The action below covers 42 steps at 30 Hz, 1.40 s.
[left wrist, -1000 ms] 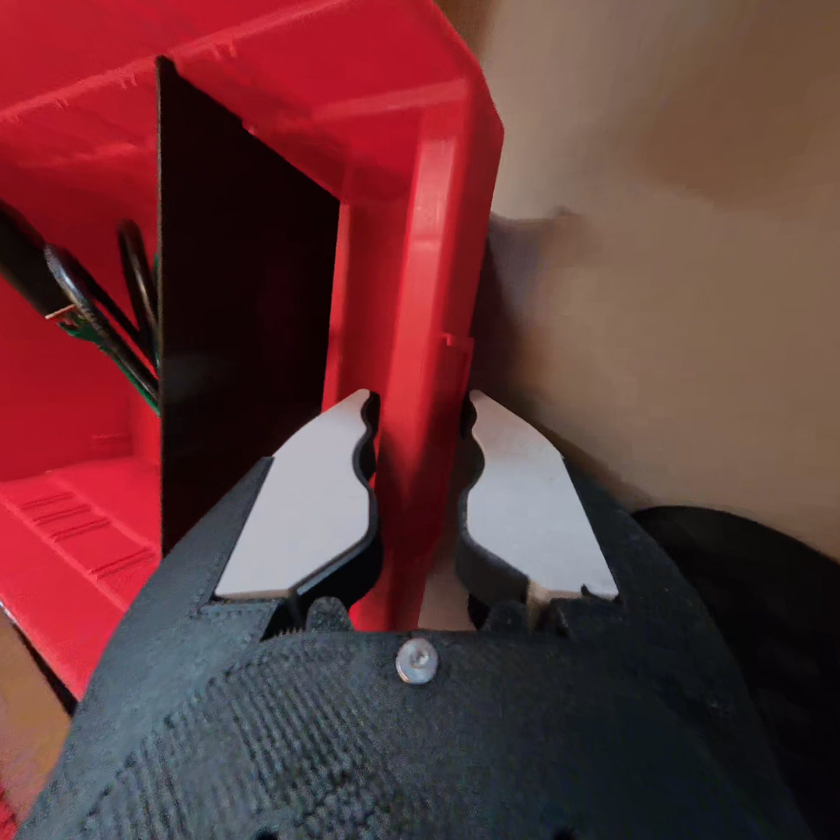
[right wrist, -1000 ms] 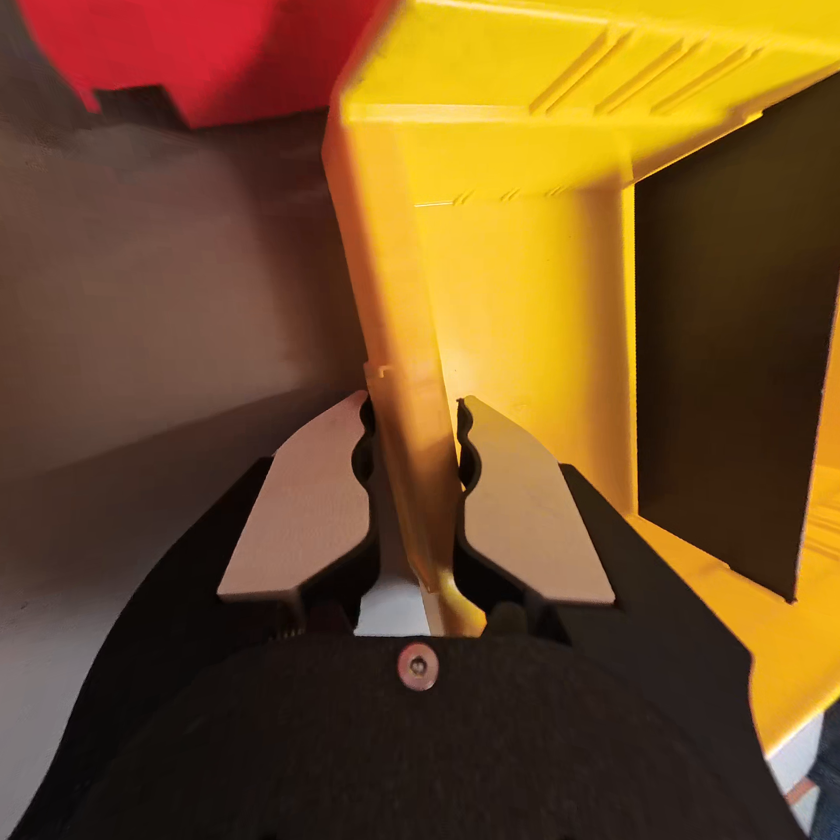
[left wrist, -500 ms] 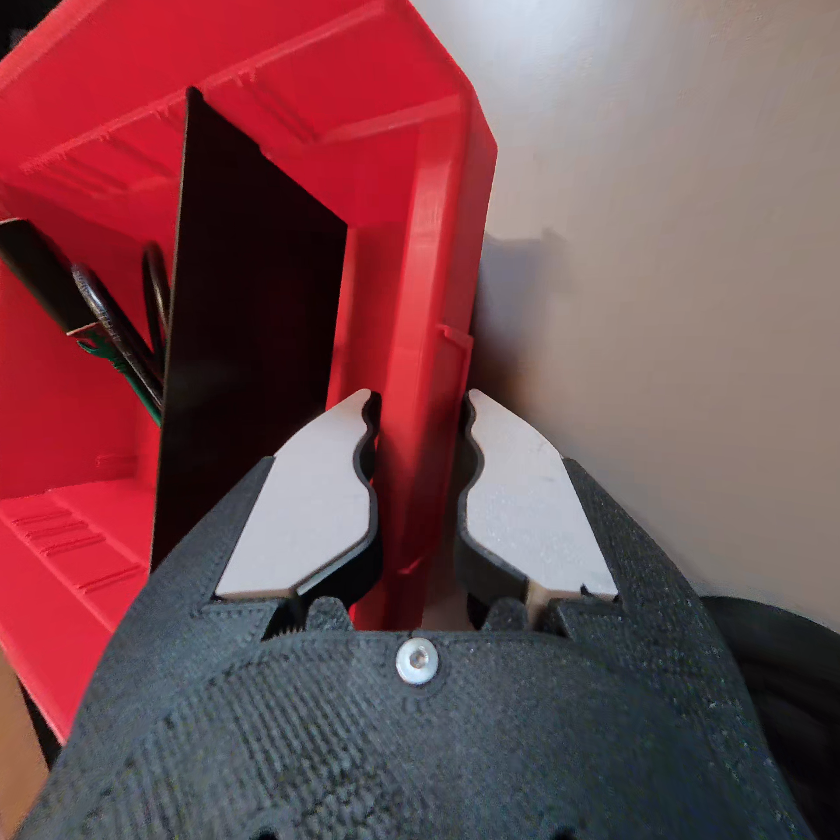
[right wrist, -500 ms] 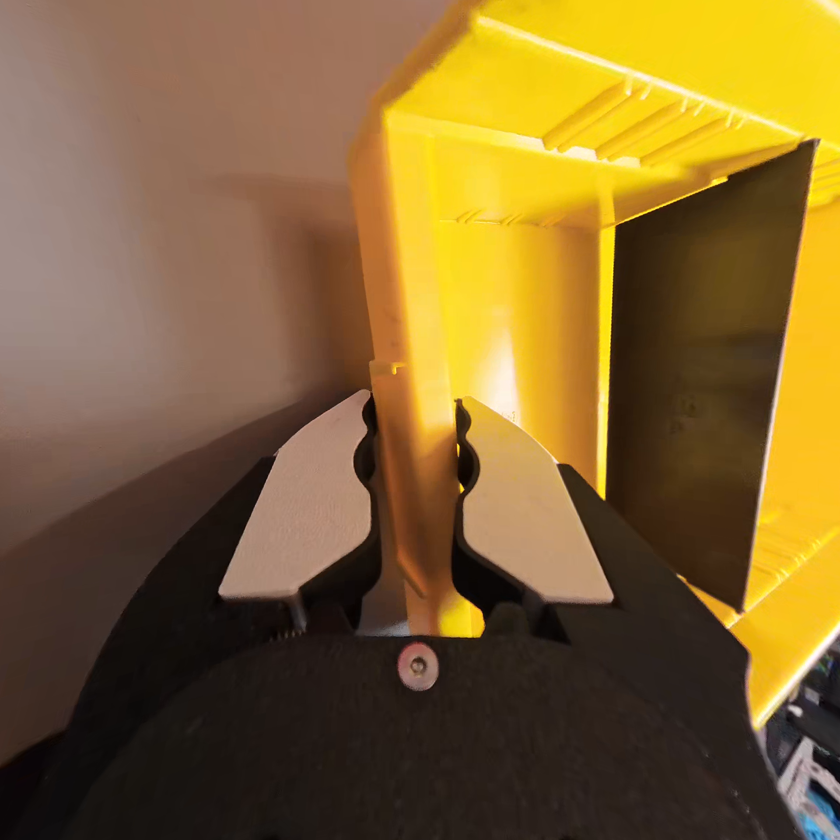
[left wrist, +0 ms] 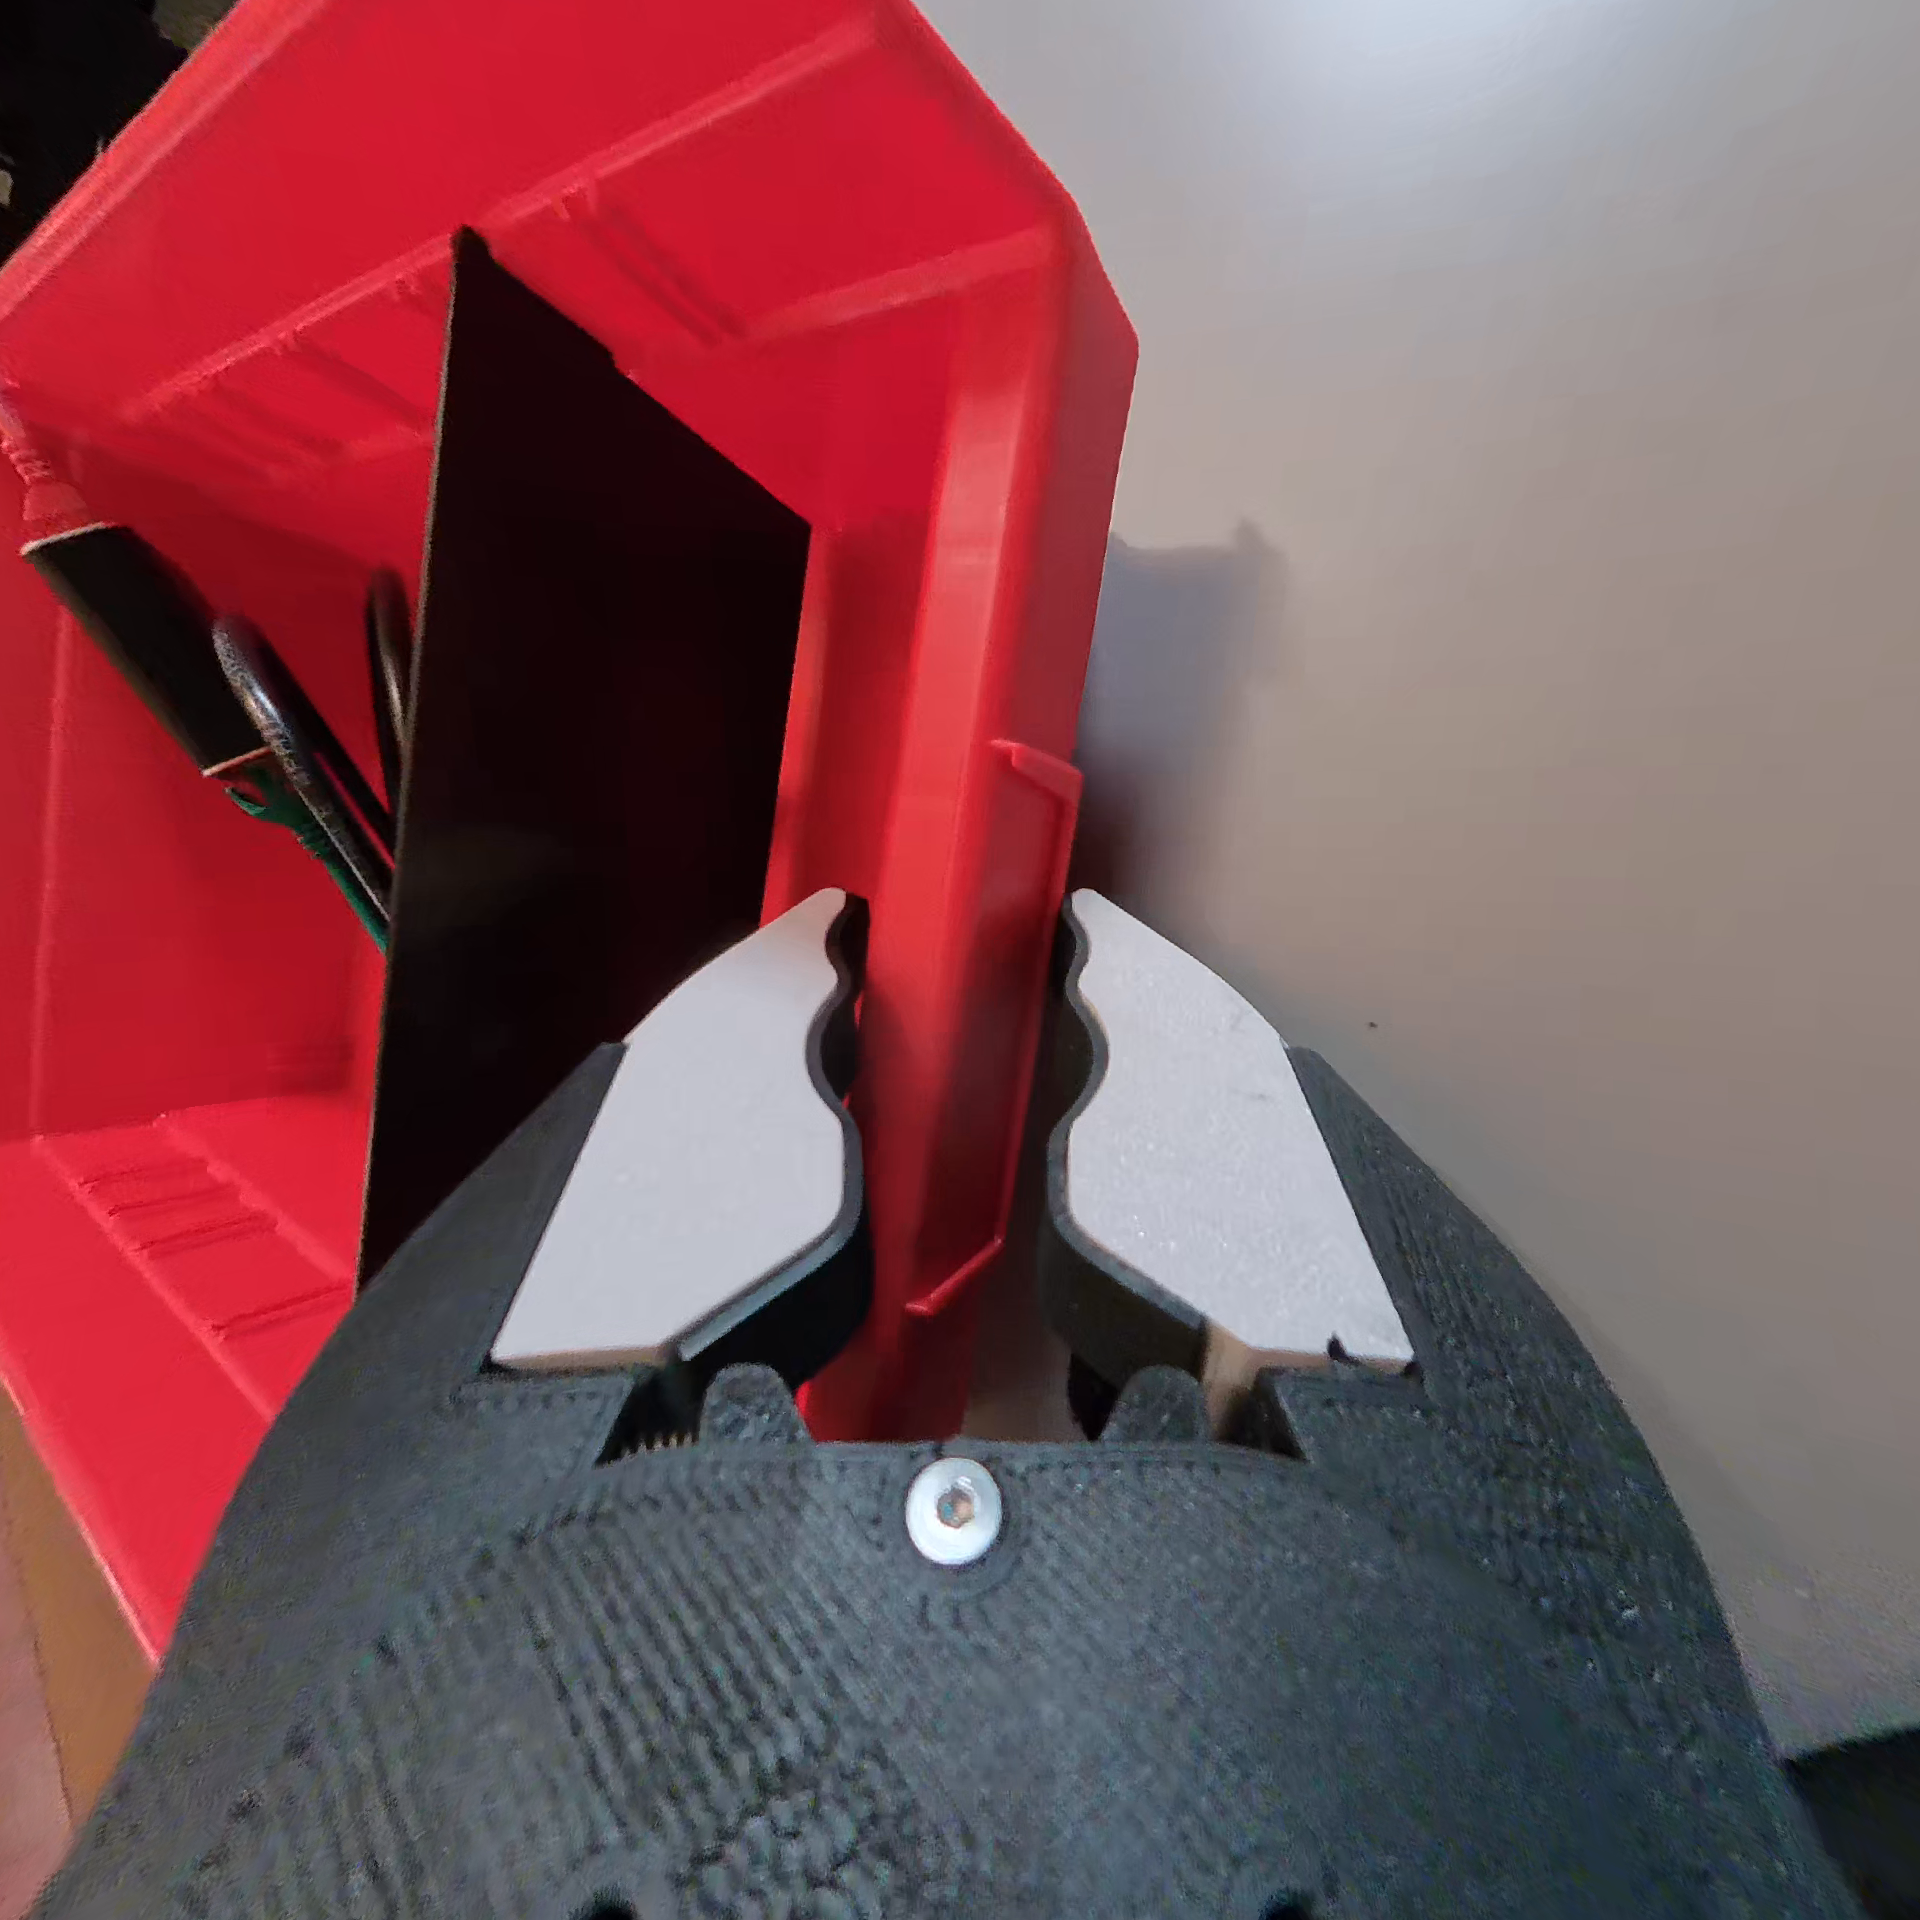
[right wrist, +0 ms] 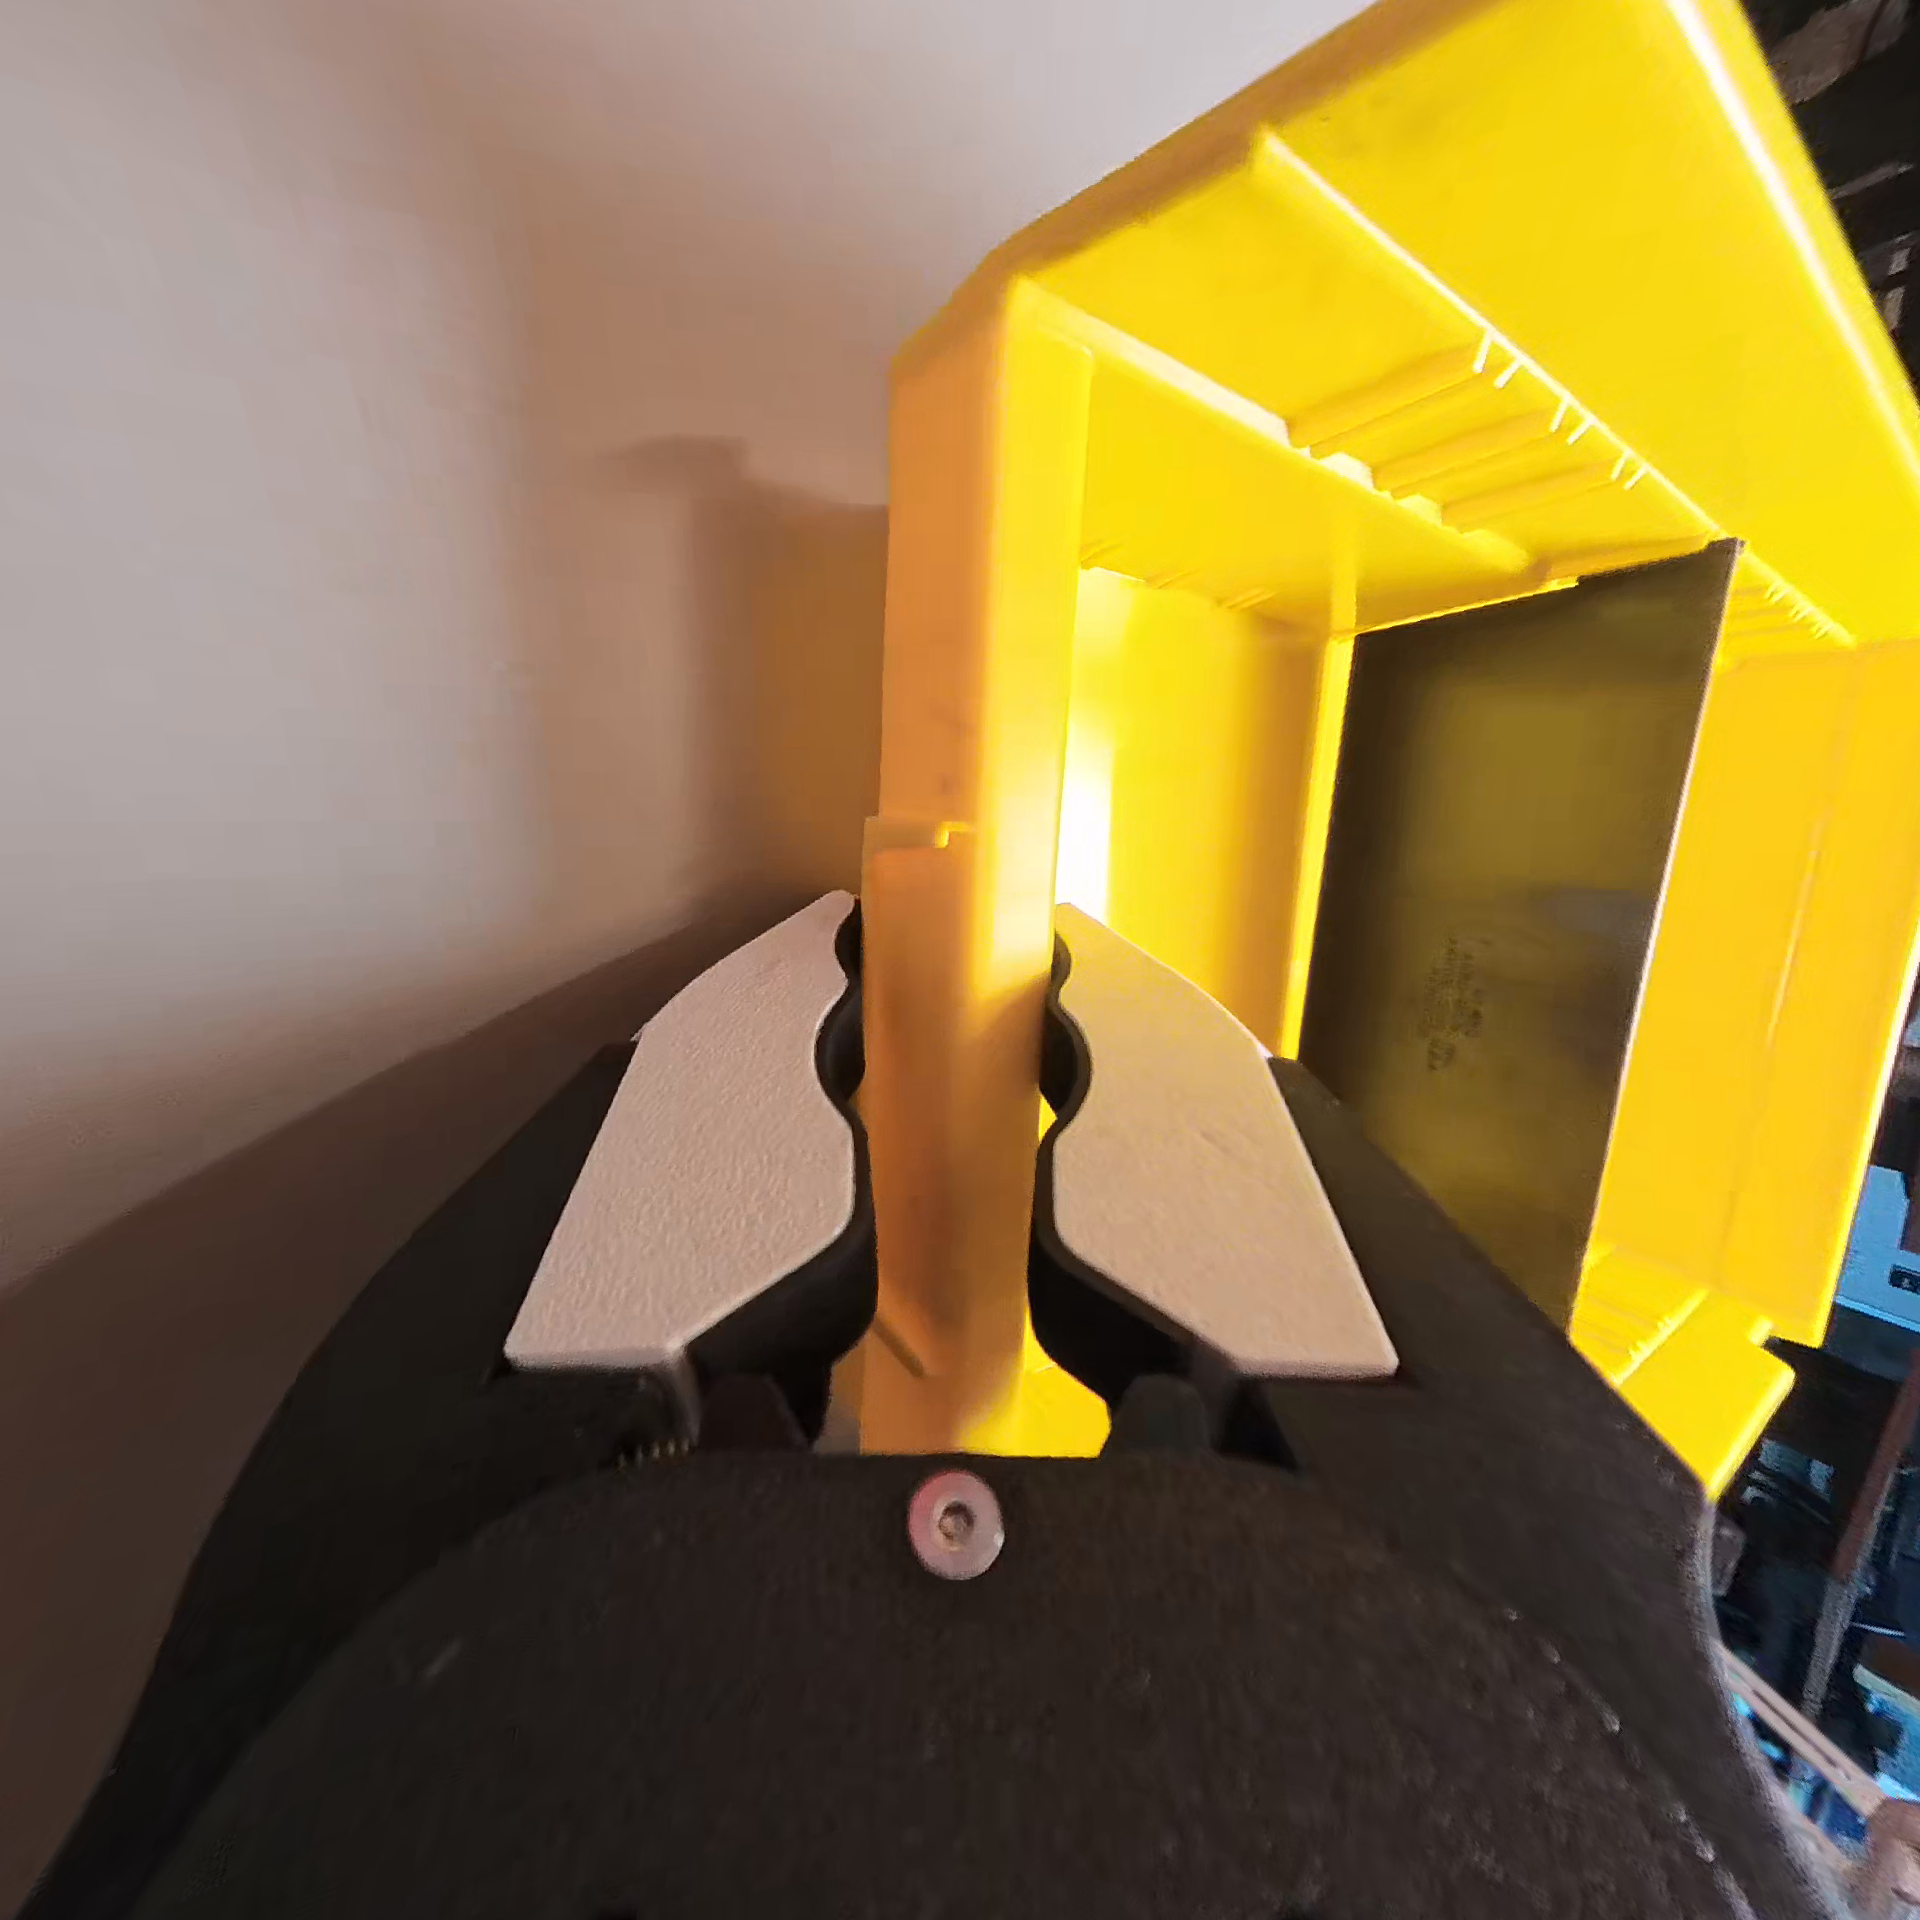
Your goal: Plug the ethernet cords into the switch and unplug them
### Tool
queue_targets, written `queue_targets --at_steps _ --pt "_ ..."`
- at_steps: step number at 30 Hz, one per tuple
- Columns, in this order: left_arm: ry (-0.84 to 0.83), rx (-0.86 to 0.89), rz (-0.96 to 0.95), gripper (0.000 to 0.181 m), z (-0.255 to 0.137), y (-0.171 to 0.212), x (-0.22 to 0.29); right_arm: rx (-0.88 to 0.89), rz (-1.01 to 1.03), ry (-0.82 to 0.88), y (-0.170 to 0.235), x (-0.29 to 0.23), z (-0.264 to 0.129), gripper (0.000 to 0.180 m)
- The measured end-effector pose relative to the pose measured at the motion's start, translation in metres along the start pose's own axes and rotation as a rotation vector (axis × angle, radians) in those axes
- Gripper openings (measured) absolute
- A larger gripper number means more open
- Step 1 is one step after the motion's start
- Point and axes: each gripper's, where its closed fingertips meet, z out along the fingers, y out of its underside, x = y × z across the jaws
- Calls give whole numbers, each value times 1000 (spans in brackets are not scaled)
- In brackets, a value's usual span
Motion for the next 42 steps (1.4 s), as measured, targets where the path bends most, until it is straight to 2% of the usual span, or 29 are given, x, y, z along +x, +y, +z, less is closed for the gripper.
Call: queue_targets --at_steps 8,10,12,15,18,21,24,28,35,40,42 --pt "-24 -43 -59 34 11 -2 -13 4 -50 -1 6 8 3 30" --pt "-51 -4 -89 43 7 -7 -16 45 -23 11 0 8 -5 40" --pt "-6 101 -161 45 -7 -22 -14 164 38 -15 -21 4 -24 49" --pt "20 252 -284 48 -36 -45 -32 417 137 -41 -64 4 -60 50" --pt "-48 352 -371 49 -58 -60 -75 610 228 -64 -100 3 -82 47" --pt "-168 374 -435 49 -64 -64 -130 725 306 -69 -123 -2 -83 44" --pt "-232 294 -487 49 -45 -54 -176 752 299 -50 -130 -12 -70 43" --pt "-196 162 -570 53 1 -39 -207 797 296 -41 -133 -18 -69 39" --pt "-208 -72 -547 57 73 -15 -230 849 353 -77 -130 -20 -66 32" --pt "-205 -163 -534 55 102 -10 -228 876 342 -49 -128 -18 -70 32" --pt "-250 -201 -498 47 107 -5 -230 894 378 4 -127 -9 -74 33"
